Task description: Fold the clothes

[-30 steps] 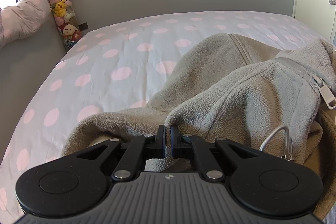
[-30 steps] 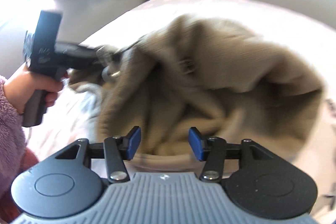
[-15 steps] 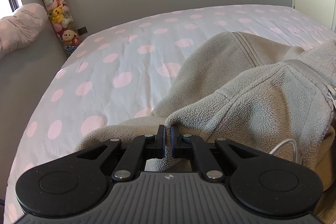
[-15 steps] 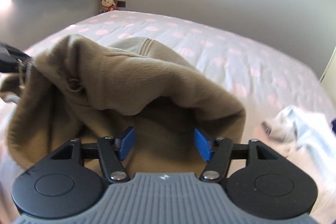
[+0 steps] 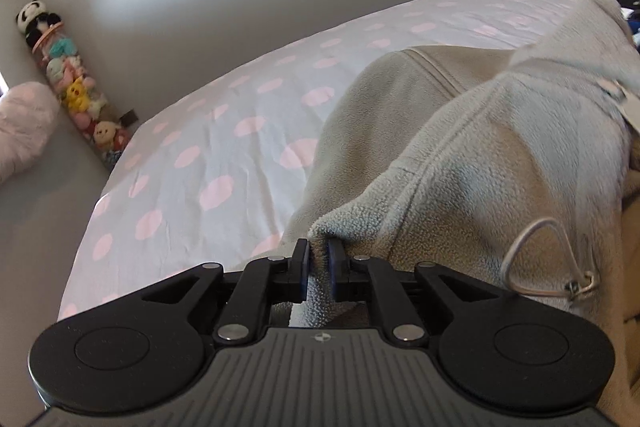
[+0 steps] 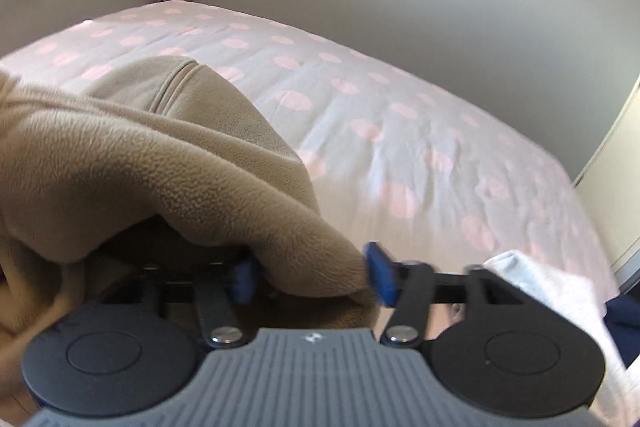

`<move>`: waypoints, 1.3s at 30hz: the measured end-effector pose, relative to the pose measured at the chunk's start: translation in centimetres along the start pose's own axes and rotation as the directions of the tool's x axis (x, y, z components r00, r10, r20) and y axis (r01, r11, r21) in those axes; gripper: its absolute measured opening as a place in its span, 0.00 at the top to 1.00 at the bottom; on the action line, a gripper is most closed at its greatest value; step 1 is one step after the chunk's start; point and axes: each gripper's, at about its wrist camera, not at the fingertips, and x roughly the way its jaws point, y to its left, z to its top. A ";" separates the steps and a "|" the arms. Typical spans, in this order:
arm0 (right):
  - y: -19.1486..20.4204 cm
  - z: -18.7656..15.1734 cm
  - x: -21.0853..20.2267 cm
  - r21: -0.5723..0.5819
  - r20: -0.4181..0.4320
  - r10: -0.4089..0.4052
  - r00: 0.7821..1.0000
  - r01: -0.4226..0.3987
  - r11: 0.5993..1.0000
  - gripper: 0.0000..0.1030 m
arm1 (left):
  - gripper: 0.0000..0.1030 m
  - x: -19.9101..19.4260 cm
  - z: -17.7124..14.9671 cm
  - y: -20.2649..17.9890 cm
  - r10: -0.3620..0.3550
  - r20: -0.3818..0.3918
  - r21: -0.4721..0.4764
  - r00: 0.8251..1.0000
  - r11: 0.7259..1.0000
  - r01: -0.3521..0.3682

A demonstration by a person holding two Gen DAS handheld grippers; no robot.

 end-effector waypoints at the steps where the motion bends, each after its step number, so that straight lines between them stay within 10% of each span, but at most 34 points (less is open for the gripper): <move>1: 0.1 0.3 -0.2 0.007 0.005 -0.012 1.000 0.012 1.000 0.69 | 0.94 0.0 0.0 0.3 -0.014 -0.003 -0.035 1.000 0.999 0.014; 11: -0.5 7.5 -10.6 0.052 0.265 -0.123 0.956 0.113 0.992 0.78 | 0.97 -7.4 4.3 6.4 0.029 0.148 -0.256 0.989 0.967 0.010; 23: -1.3 15.6 -27.4 -0.065 0.550 -0.111 0.828 0.175 0.982 0.76 | 0.98 -24.7 10.6 13.8 0.230 0.438 -0.355 0.869 0.933 -0.067; 26: -2.6 15.5 -27.7 -0.044 0.510 -0.073 0.857 0.111 0.993 0.76 | 0.98 -25.4 10.7 13.0 0.213 0.440 -0.339 0.872 0.939 -0.059; 31: -3.2 11.7 -22.5 -0.030 0.347 -0.014 0.938 0.027 0.999 0.75 | 0.98 -21.4 8.4 11.0 0.139 0.332 -0.282 0.933 0.958 -0.043; 39: -2.0 5.8 -10.6 0.014 0.094 0.003 0.996 -0.004 1.000 0.75 | 0.98 -12.7 3.7 6.6 0.041 0.125 -0.204 0.991 0.979 -0.014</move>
